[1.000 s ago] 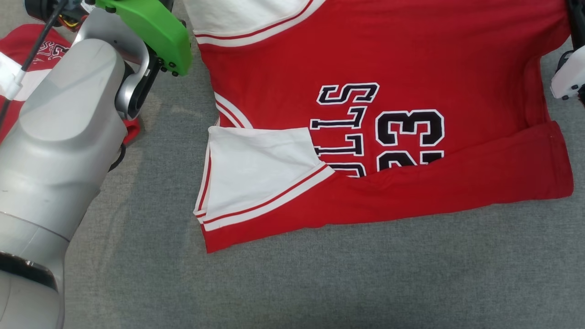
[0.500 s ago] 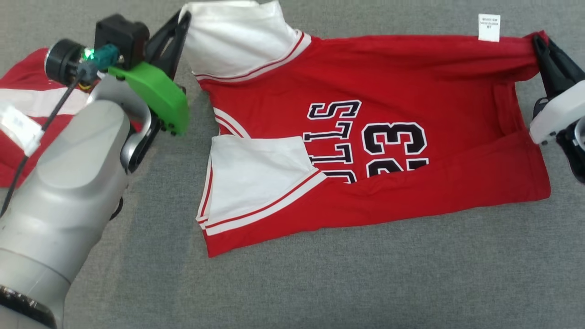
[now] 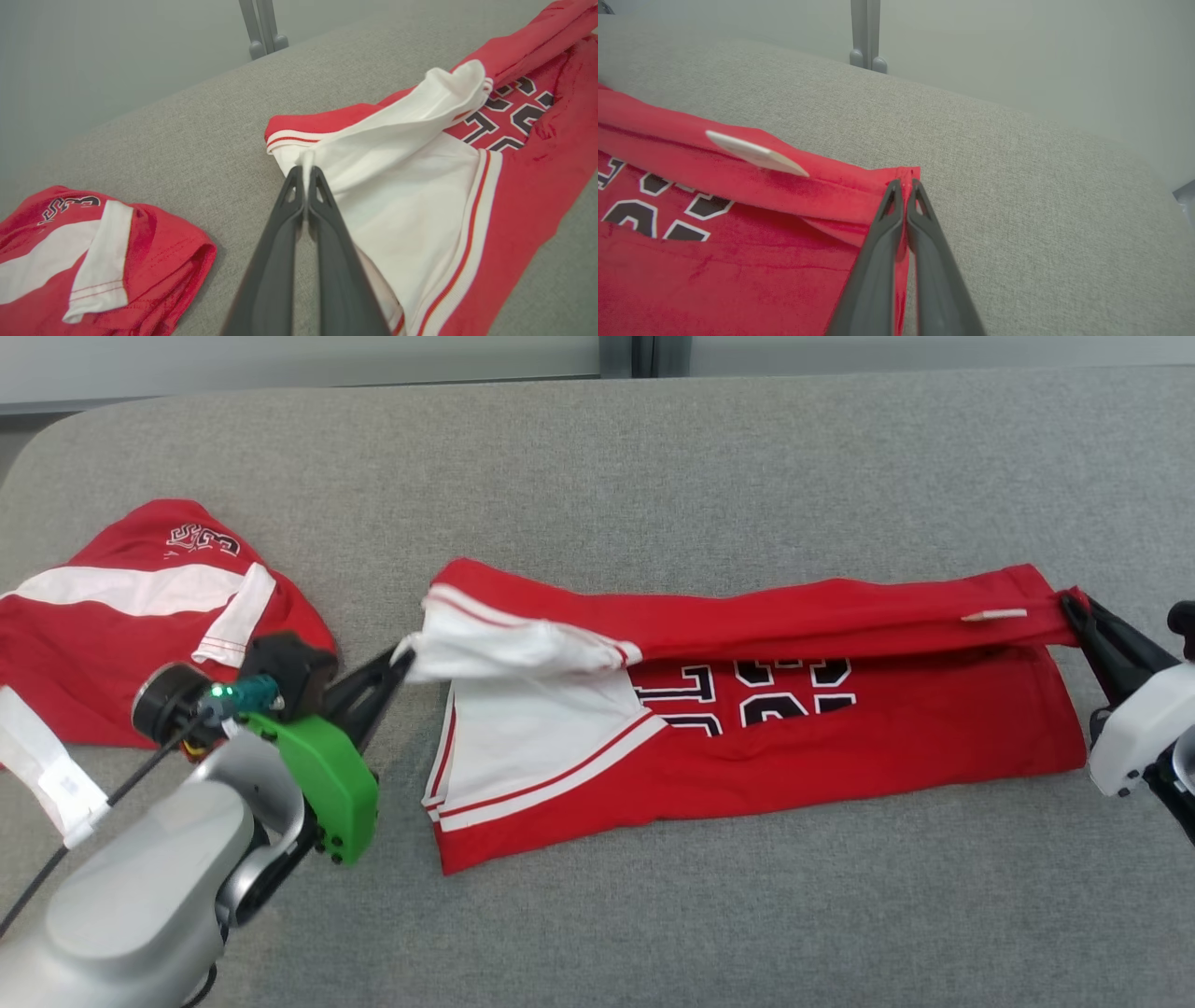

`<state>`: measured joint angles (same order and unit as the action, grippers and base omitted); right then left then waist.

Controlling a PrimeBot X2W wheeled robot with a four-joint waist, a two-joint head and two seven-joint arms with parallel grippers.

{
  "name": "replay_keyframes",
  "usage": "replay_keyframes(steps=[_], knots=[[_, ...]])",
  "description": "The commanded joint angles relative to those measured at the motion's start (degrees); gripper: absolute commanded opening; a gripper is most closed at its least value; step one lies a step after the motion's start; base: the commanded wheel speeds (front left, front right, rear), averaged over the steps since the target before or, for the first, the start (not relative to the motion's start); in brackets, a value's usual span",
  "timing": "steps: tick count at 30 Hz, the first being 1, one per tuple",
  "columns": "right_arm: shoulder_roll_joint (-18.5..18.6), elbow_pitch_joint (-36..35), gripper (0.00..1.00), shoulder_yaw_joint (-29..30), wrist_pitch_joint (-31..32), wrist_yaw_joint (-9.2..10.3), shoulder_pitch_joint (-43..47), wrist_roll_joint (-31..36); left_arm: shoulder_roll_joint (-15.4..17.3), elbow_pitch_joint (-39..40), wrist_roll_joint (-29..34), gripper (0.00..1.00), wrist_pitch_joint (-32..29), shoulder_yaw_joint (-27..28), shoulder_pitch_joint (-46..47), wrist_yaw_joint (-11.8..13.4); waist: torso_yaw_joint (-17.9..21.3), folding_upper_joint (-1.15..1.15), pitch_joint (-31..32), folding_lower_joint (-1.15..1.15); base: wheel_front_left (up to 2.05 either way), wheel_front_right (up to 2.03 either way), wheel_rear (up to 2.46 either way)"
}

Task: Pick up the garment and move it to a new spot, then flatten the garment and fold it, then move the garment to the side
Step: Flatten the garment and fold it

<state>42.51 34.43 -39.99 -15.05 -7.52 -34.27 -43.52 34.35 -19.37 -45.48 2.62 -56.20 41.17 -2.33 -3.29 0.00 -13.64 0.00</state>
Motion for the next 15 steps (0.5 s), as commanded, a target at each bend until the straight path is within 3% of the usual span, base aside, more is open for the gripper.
replay_keyframes(steps=[1, 9, 15], knots=[[0.8, -0.3, 0.00, -1.0, -0.2, 0.06, 1.2, -1.1, 1.8, 2.6, -0.4, 0.00, -1.6, -0.7, -2.2, 0.5, -0.2, 0.00, 0.8, 0.00, 0.00, 0.00, 0.00], [4.9, -2.5, 0.00, -8.0, 1.2, 0.06, 2.4, -6.9, 7.0, 14.5, -3.1, 0.00, -9.3, -4.1, -8.3, 1.6, 0.3, 0.00, 1.7, 0.00, 0.00, 0.00, 0.00], [6.6, -3.9, 0.00, -12.1, 3.8, 0.06, 0.6, -11.3, 8.7, 17.0, -4.5, 0.00, -11.9, -4.7, -10.3, 3.0, 1.3, 0.00, 1.4, 0.00, 0.00, 0.00, 0.00]])
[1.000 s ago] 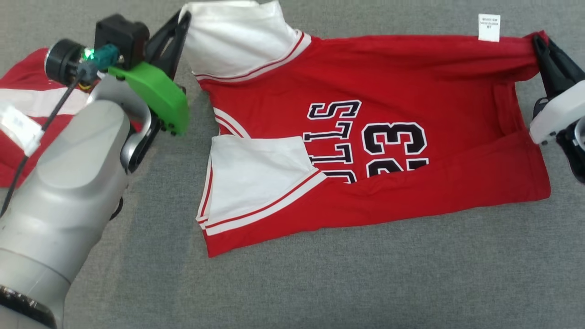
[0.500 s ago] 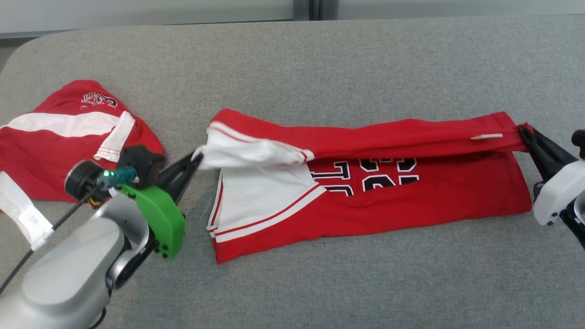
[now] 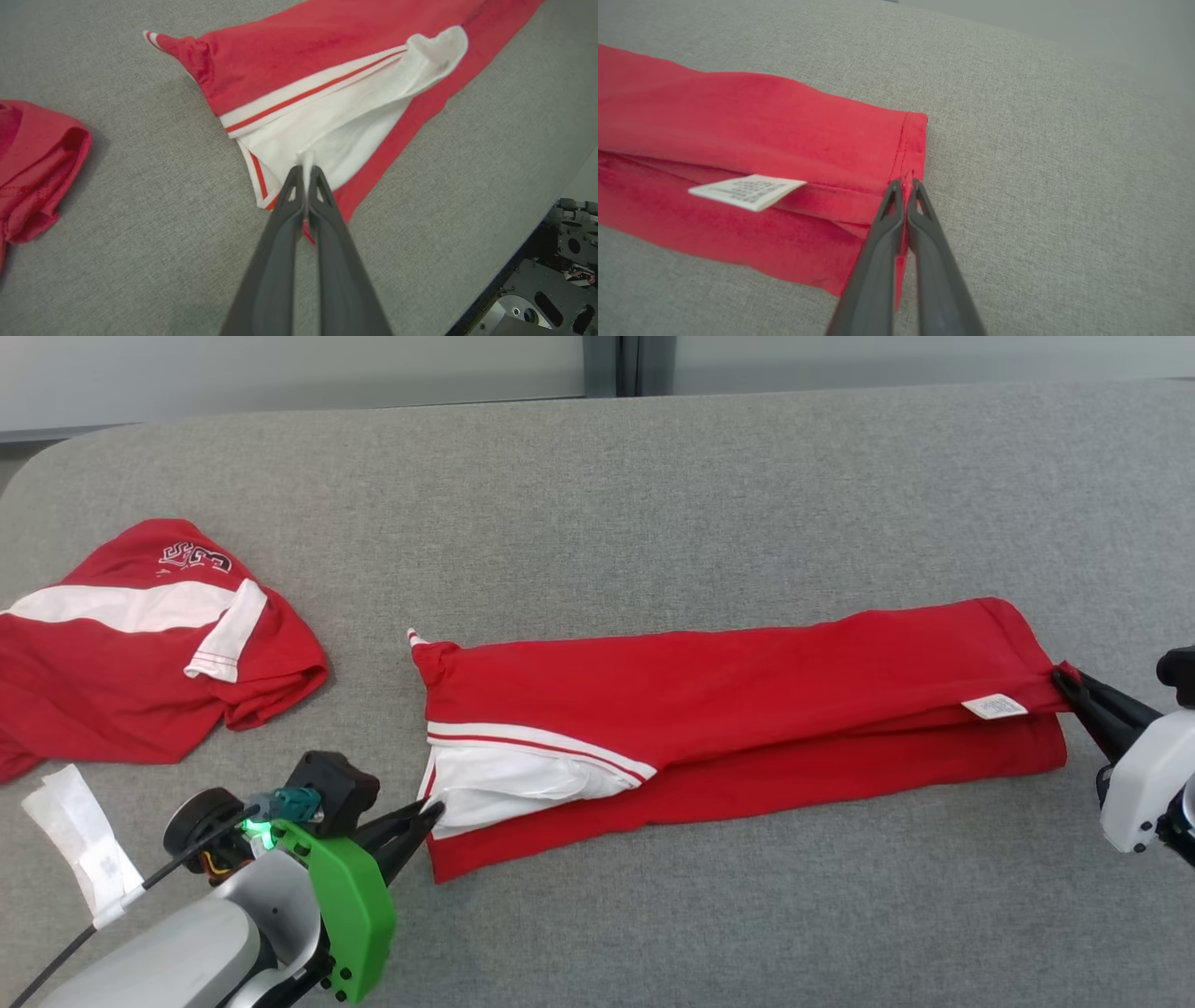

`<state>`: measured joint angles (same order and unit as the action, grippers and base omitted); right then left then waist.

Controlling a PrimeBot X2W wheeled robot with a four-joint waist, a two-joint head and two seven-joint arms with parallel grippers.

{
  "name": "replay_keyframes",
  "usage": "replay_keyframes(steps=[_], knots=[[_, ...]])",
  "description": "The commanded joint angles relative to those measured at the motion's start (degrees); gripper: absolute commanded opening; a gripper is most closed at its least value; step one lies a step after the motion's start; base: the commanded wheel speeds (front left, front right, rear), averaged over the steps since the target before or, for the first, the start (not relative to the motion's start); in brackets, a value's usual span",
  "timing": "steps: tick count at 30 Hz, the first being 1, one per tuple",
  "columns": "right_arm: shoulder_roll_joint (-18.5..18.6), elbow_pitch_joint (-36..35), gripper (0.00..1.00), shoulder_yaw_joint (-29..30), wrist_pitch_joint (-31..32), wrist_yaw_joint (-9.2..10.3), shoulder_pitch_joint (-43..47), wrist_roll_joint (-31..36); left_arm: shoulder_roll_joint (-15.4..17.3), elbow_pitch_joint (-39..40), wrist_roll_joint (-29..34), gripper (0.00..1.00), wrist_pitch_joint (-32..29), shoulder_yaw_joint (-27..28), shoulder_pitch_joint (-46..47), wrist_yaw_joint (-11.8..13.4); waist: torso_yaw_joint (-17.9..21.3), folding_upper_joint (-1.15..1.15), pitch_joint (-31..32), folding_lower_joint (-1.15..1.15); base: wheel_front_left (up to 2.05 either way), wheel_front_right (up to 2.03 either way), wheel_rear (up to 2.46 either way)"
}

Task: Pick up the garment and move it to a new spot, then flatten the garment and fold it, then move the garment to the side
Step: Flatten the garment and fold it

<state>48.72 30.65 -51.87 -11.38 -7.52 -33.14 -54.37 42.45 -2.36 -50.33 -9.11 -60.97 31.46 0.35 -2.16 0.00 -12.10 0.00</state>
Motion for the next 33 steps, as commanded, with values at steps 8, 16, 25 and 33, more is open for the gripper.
replay_keyframes(steps=[8, 16, 25, 33], knots=[[2.3, -1.0, 0.45, -5.5, 1.8, 0.06, -1.9, -3.9, -1.1, -2.0, 1.5, 0.33, 0.3, -1.1, -0.5, 0.3, 0.6, 0.00, -0.6, 0.00, 0.00, 0.00, 0.00], [4.6, -1.8, 1.00, -8.8, 5.1, 0.06, -2.2, -10.0, -2.6, -5.0, 0.8, 1.00, 1.9, -0.5, -1.5, 1.9, 1.2, 0.00, 1.0, 0.00, 0.00, 0.00, 0.00], [7.3, -2.3, 1.00, -6.5, 3.1, 0.06, -3.9, -16.3, -4.4, -8.3, -0.1, 1.00, 7.2, 3.1, -0.9, 5.3, 1.9, 0.00, 4.2, 0.00, 0.00, 0.00, 0.00], [3.2, -5.7, 1.00, 1.4, -3.7, 0.06, -3.6, -17.2, -11.2, -10.4, -3.7, 1.00, 23.2, 14.7, -2.7, 10.9, 2.5, 0.00, 6.9, 0.00, 0.00, 0.00, 0.00]])
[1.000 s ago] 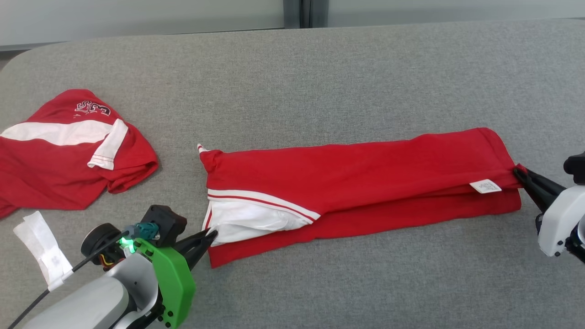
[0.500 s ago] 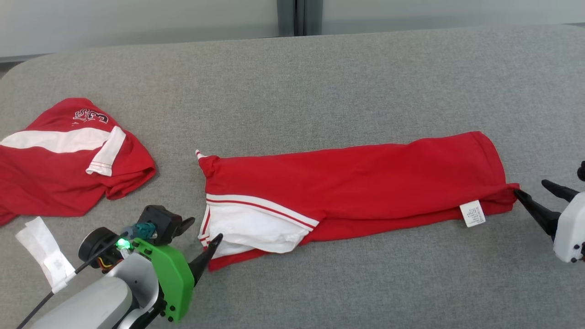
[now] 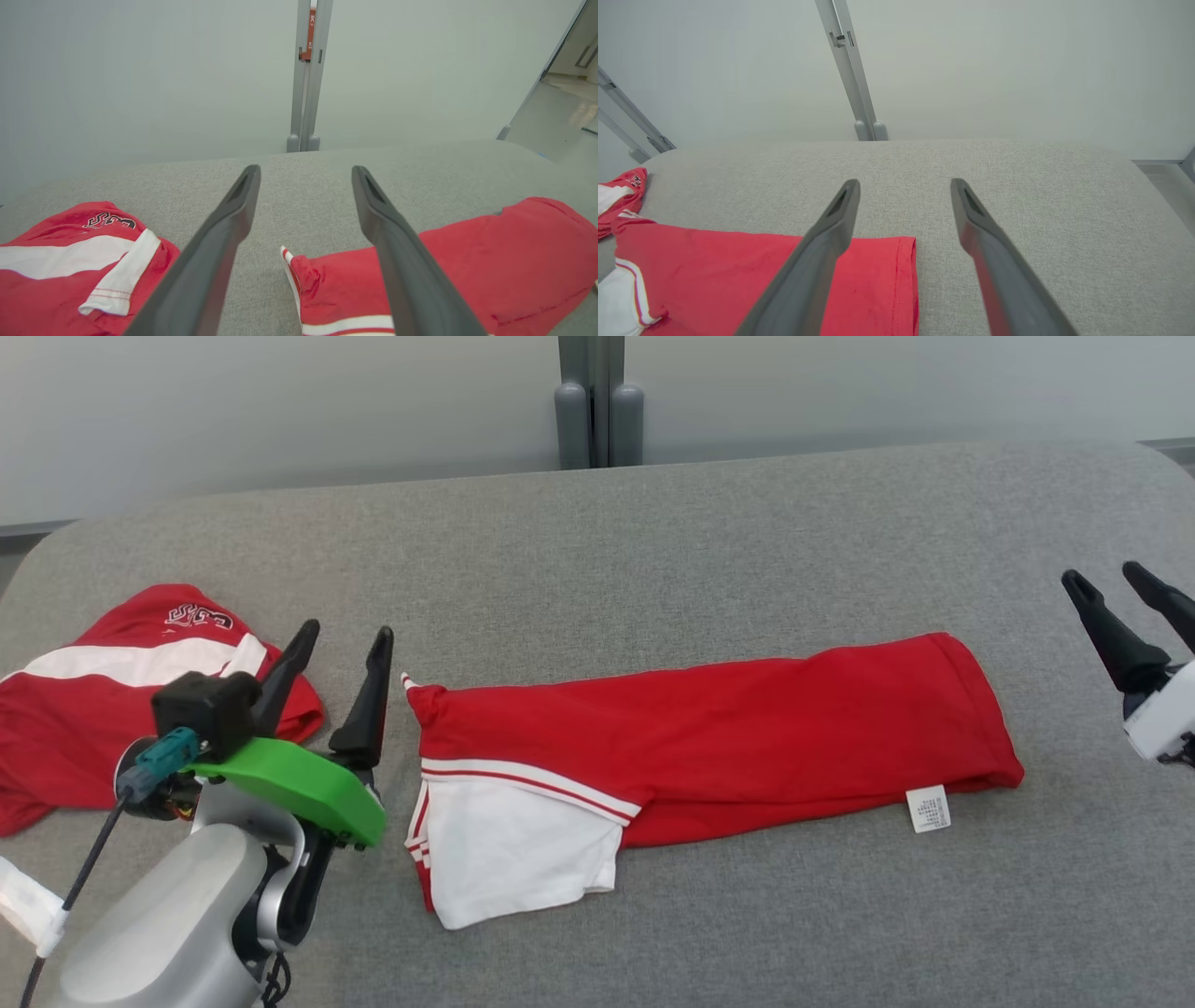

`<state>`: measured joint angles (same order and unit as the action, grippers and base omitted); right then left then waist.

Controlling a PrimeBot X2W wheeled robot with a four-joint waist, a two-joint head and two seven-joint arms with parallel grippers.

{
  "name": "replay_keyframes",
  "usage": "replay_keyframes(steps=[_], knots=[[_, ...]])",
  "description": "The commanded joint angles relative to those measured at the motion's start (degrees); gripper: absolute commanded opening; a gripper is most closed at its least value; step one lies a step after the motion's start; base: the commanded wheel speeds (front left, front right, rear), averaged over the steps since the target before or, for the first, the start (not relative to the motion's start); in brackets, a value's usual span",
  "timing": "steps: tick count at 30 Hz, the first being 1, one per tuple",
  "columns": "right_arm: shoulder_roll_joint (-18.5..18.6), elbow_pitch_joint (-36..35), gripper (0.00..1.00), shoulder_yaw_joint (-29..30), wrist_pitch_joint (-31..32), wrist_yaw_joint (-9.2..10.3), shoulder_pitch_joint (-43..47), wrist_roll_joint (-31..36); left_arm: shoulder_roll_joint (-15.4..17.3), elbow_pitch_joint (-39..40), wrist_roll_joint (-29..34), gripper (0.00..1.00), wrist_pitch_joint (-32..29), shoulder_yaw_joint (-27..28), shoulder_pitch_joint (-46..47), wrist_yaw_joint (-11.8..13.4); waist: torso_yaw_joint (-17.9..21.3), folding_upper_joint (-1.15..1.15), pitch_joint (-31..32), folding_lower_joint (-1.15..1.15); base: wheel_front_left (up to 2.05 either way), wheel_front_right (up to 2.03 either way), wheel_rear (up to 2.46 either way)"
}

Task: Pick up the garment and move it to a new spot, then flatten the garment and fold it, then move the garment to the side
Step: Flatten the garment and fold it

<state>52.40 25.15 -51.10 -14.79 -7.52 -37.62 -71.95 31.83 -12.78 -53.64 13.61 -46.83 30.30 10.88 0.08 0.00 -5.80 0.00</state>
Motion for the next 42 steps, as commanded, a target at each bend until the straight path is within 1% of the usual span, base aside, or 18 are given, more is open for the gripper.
replay_keyframes(steps=[1, 2, 3, 4, 5, 6, 9, 12, 13, 15, 17, 19, 21, 25, 30, 34, 40, 42], knots=[[-1.7, -1.2, 1.00, 4.2, -0.5, 0.06, 1.0, 1.1, -2.0, 0.4, -0.9, 1.00, 1.2, 3.0, -2.3, 0.6, 0.3, 0.00, 0.7, 0.00, 0.00, 0.00, 0.00], [-2.8, -1.9, 1.00, 7.3, -0.4, 0.06, 1.7, 2.1, -3.4, 1.3, -1.2, 1.00, 1.5, 5.2, -3.0, -0.3, 0.4, 0.00, 0.8, 0.00, 0.00, 0.00, 0.00], [-4.4, -2.7, 1.00, 11.0, -0.4, 0.06, 3.3, 3.9, -5.7, 3.0, -1.2, 1.00, 1.6, 9.9, -3.9, -0.9, 0.4, 0.00, 0.7, 0.00, 0.00, 0.00, 0.00], [-6.0, -3.6, 1.00, 14.5, -0.4, 0.06, 5.0, 5.7, -7.2, 4.1, 0.4, 1.00, 1.6, 13.8, -5.1, -1.0, 0.4, 0.00, 0.7, 0.00, 0.00, 0.00, 0.00], [-8.5, -4.8, 1.00, 19.3, -0.4, 0.06, 7.1, 7.6, -8.9, 5.3, 2.7, 1.00, 1.5, 17.6, -7.4, -1.6, 0.4, 0.00, 0.7, 0.00, 0.00, 0.00, 0.00], [-10.5, -6.1, 1.00, 23.2, -0.4, 0.04, 8.9, 9.3, -10.8, 6.1, 4.5, 1.00, 1.5, 20.0, -9.3, -2.2, 0.4, 0.00, 0.7, 0.00, 0.00, 0.00, 0.00], [-16.6, -11.0, 1.00, 33.2, -0.4, 0.03, 15.7, 17.0, -16.1, 7.9, 12.0, 1.00, 1.5, 27.7, -13.3, -4.2, 0.1, 0.00, 0.6, 0.00, 0.00, 0.00, 0.00], [-22.2, -15.4, 1.00, 38.5, -0.4, 0.02, 21.9, 24.7, -21.4, 8.6, 18.4, 1.00, 1.5, 33.4, -17.1, -7.3, -0.1, 0.00, 0.6, 0.00, 0.00, 0.00, 0.00], [-24.6, -16.9, 1.00, 40.0, -0.4, 0.02, 24.0, 26.8, -23.5, 8.5, 20.4, 1.00, 1.5, 35.2, -18.9, -8.8, -0.2, 0.00, 0.7, 0.00, 0.00, 0.00, 0.00], [-27.7, -18.6, 1.00, 42.0, -0.4, 0.02, 27.2, 29.9, -25.4, 7.4, 24.5, 1.00, 1.5, 37.3, -21.1, -11.2, -0.2, 0.00, 0.8, 0.00, 0.00, 0.00, 0.00], [-30.6, -19.7, 1.00, 43.3, -0.4, 0.02, 29.7, 31.8, -26.9, 5.6, 28.0, 1.00, 1.5, 37.6, -23.0, -13.4, -0.3, 0.00, 0.9, 0.00, 0.00, 0.00, 0.00], [-32.6, -19.9, 1.00, 44.0, -0.4, 0.02, 31.6, 33.1, -27.6, 3.5, 31.9, 1.00, 1.5, 36.9, -24.7, -14.9, -0.2, 0.00, 1.0, 0.00, 0.00, 0.00, 0.00], [-33.7, -19.8, 1.00, 44.1, -0.4, 0.02, 32.6, 34.8, -28.1, 2.3, 33.7, 1.00, 1.5, 37.1, -25.7, -15.8, -0.2, 0.00, 0.8, 0.00, 0.00, 0.00, 0.00], [-35.0, -19.2, 1.00, 44.9, -0.4, 0.02, 33.4, 36.4, -28.8, 1.8, 34.7, 1.00, 1.5, 38.0, -26.3, -17.0, -0.6, 0.00, 0.1, 0.00, 0.00, 0.00, 0.00], [-35.3, -16.5, 1.00, 46.2, -0.4, 0.02, 31.5, 38.6, -28.9, 1.6, 34.1, 1.00, 1.5, 37.6, -24.1, -17.5, -1.6, 0.00, -1.5, 0.00, 0.00, 0.00, 0.00], [-36.0, -11.2, 1.00, 48.8, -0.4, 0.02, 29.1, 40.7, -28.9, 1.3, 34.0, 1.00, 1.5, 36.4, -22.8, -17.8, -2.9, 0.00, -3.3, 0.00, 0.00, 0.00, 0.00], [-36.7, 0.0, 1.00, 52.3, -0.4, 0.02, 24.6, 42.2, -28.9, 0.4, 33.5, 1.00, 1.5, 34.3, -21.5, -17.9, -5.3, 0.00, -5.6, 0.00, 0.00, 0.00, 0.00], [-37.2, 4.0, 1.00, 54.4, -0.4, 0.03, 23.2, 41.7, -28.9, 0.1, 33.4, 1.00, 1.5, 33.8, -21.2, -17.9, -6.2, 0.00, -6.1, 0.00, 0.00, 0.00, 0.00]])
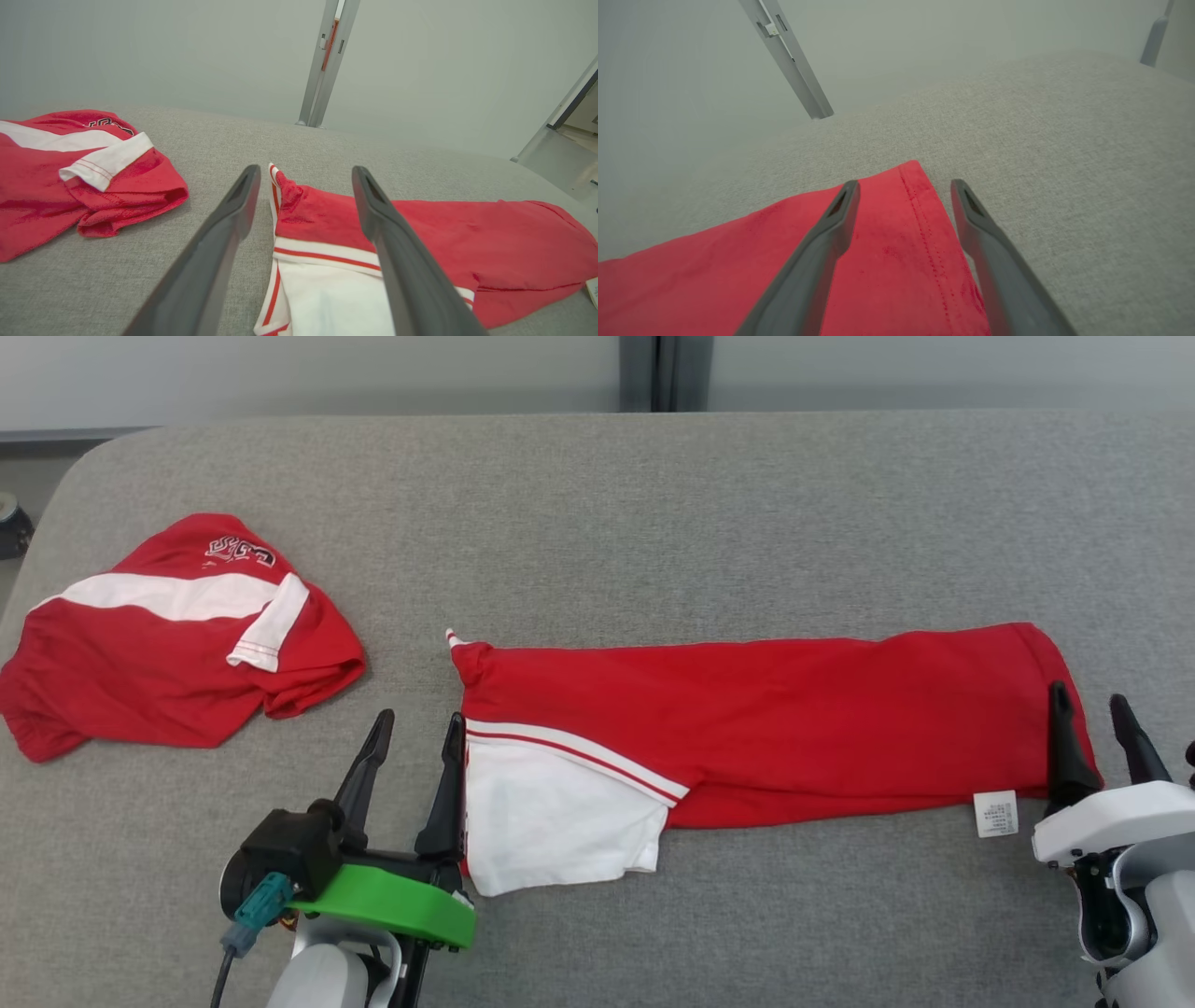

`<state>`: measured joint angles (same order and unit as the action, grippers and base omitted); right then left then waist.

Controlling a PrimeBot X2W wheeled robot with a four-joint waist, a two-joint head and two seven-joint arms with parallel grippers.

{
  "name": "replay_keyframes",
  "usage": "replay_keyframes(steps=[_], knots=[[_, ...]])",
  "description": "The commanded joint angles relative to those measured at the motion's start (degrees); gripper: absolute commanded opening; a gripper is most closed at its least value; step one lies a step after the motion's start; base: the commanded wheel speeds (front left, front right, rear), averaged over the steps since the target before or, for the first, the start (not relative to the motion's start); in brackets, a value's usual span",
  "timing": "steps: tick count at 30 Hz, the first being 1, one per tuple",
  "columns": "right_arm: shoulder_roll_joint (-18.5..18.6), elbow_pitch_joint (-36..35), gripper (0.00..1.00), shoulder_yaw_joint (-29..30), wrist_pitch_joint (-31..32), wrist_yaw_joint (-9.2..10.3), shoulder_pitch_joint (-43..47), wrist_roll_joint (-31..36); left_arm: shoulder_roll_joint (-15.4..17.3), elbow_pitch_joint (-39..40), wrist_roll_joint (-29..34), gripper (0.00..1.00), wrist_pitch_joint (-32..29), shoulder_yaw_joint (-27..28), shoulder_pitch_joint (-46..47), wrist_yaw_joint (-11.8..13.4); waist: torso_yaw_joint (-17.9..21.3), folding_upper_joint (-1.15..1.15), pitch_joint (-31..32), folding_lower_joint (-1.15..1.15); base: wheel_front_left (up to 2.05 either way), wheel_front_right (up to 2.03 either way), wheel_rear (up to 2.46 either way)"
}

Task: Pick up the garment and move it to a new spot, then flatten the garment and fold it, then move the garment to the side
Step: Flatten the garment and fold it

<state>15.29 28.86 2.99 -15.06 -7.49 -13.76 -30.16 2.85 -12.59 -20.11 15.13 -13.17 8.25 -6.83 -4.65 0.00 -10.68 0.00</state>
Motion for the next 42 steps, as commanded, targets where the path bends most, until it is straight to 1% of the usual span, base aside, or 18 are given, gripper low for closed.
replay_keyframes(steps=[1, 5, 8, 14, 17, 18, 19, 20, 27, 30, 33, 37, 39, 42], knots=[[-0.3, 2.2, 1.00, 1.5, -0.2, 0.00, -1.2, -0.1, 0.1, -0.4, 0.0, 1.00, 0.0, 0.0, 0.9, -0.2, -1.9, 0.00, -1.5, 0.00, 0.00, 0.00, 0.00], [-1.5, 7.6, 1.00, 4.9, -0.2, -0.01, -2.5, 1.4, 0.1, -1.2, 0.9, 1.00, 0.0, 0.5, 1.1, -0.3, -3.3, 0.00, -2.0, 0.00, 0.00, 0.00, 0.00], [-2.0, 10.3, 1.00, 6.3, -0.2, -0.01, -2.9, 2.1, 0.1, -1.5, 1.1, 1.00, 0.0, 1.3, 0.9, -0.3, -3.8, 0.00, -2.1, 0.00, 0.00, 0.00, 0.00], [-2.8, 15.3, 1.00, 6.7, 0.0, 0.01, -3.3, 2.6, 0.1, -1.6, 1.1, 1.00, 0.0, 2.2, 0.4, -0.4, -4.1, 0.00, -1.9, 0.00, 0.00, 0.00, 0.00], [-3.4, 16.8, 1.00, 5.0, 0.0, 0.00, -3.8, 1.8, 0.1, -1.6, 1.1, 1.00, 0.0, 2.4, 0.3, -0.5, -3.7, 0.00, -1.7, 0.00, 0.00, 0.00, 0.00], [-3.3, 17.1, 0.80, 4.4, 0.0, -0.01, -4.1, 1.4, 0.1, -1.6, 1.0, 1.00, 0.0, 2.5, 0.3, -0.5, -3.5, 0.00, -1.7, 0.00, 0.00, 0.00, 0.00], [-3.1, 17.4, 0.24, 4.0, 0.0, -0.01, -4.3, 1.0, 0.1, -1.6, 1.0, 1.00, 0.0, 2.5, 0.2, -0.5, -3.3, 0.00, -1.6, 0.00, 0.00, 0.00, 0.00], [-2.6, 17.7, 0.00, 4.0, 0.0, -0.01, -4.4, 0.9, 0.1, -1.6, 1.0, 1.00, 0.0, 2.6, 0.2, -0.5, -3.1, 0.00, -1.5, 0.00, 0.00, 0.00, 0.00], [0.6, 19.4, 0.00, 8.7, 0.0, 0.10, -4.9, 0.9, 0.1, -1.9, 0.6, 1.00, 0.0, 2.7, 0.0, -0.6, -1.6, 0.00, -1.1, 0.00, 0.00, 0.00, 0.00], [2.1, 20.2, 0.00, 12.2, -0.1, 0.07, -4.7, 2.3, 0.1, -2.0, 0.5, 1.00, 0.0, 2.8, -0.2, -0.5, -1.0, 0.00, -0.8, 0.00, 0.00, 0.00, 0.00], [3.8, 20.8, 0.00, 17.1, -0.1, 0.05, -4.6, 4.6, 0.1, -2.1, 0.4, 1.00, 0.0, 2.7, -0.4, -0.6, -0.5, 0.00, -0.3, 0.00, 0.00, 0.00, 0.00], [3.3, 19.2, 0.00, 21.1, -0.1, 0.03, -4.4, 7.4, 0.1, -2.3, -0.1, 1.00, 0.0, 2.9, -0.7, -0.6, 0.0, 0.00, 1.1, 0.00, 0.00, 0.00, 0.00], [2.5, 17.7, 0.00, 21.3, -0.1, 0.03, -4.2, 8.4, 0.1, -2.3, -0.4, 1.00, 0.0, 3.1, -1.0, -0.6, 0.3, 0.00, 1.9, 0.00, 0.00, 0.00, 0.00], [0.6, 14.7, 0.00, 19.7, -0.1, 0.02, -4.4, 8.2, 0.1, -2.5, -0.9, 1.00, 0.0, 3.2, -1.6, -0.6, 0.7, 0.00, 3.3, 0.00, 0.00, 0.00, 0.00]])
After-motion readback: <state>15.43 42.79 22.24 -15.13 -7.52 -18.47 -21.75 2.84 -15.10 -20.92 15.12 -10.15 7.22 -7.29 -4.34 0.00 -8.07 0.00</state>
